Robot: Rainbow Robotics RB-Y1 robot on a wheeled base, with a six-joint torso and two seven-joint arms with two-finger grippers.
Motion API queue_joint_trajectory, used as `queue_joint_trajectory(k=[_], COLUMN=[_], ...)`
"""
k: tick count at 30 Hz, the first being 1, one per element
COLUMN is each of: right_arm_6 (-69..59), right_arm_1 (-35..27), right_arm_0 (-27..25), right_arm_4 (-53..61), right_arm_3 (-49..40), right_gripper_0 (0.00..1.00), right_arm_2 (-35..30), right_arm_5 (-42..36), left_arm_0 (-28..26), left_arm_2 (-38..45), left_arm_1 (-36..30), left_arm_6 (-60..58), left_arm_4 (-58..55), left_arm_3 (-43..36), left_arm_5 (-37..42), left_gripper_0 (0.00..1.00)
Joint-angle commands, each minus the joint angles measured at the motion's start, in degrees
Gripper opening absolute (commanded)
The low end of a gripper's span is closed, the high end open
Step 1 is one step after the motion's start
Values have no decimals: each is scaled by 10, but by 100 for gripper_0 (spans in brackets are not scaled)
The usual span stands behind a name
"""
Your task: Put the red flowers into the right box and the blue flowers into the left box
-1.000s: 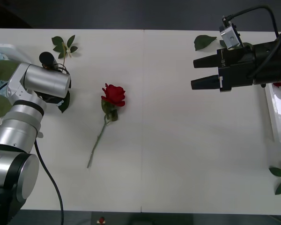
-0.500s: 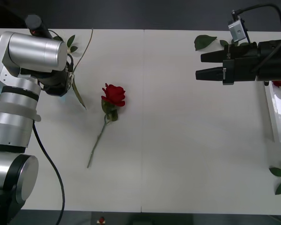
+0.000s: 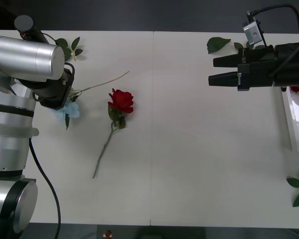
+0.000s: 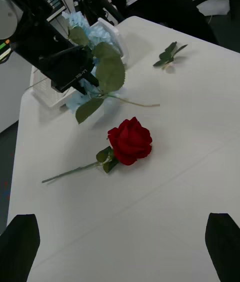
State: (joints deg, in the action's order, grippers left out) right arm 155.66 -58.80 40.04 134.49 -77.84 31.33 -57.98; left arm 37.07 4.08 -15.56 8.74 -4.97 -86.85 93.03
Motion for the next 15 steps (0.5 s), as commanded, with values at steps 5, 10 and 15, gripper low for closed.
queue_joint_trajectory(k=[5,10,15], right_arm_6=[-7,-7,-7], right_arm_1=[-16,-16,-16], right_arm_0=[9,9,9], right_arm_4=[12,17,19], right_arm_3=[-6,-5,-6], right_gripper_0=[96,96,97], right_arm_2=[-7,-7,-7], right_arm_5=[-27,-26,-28], left_arm_0=[6,16,41], left_arm_2=[23,53,64], left_arm_1=[-16,-16,-16], left_arm_6=[3,-4,-20], left_arm_4=[-17,-72,-99], left_arm_3=[-24,-55,-55], left_arm_5=[13,44,48], left_gripper_0=[100,100,100])
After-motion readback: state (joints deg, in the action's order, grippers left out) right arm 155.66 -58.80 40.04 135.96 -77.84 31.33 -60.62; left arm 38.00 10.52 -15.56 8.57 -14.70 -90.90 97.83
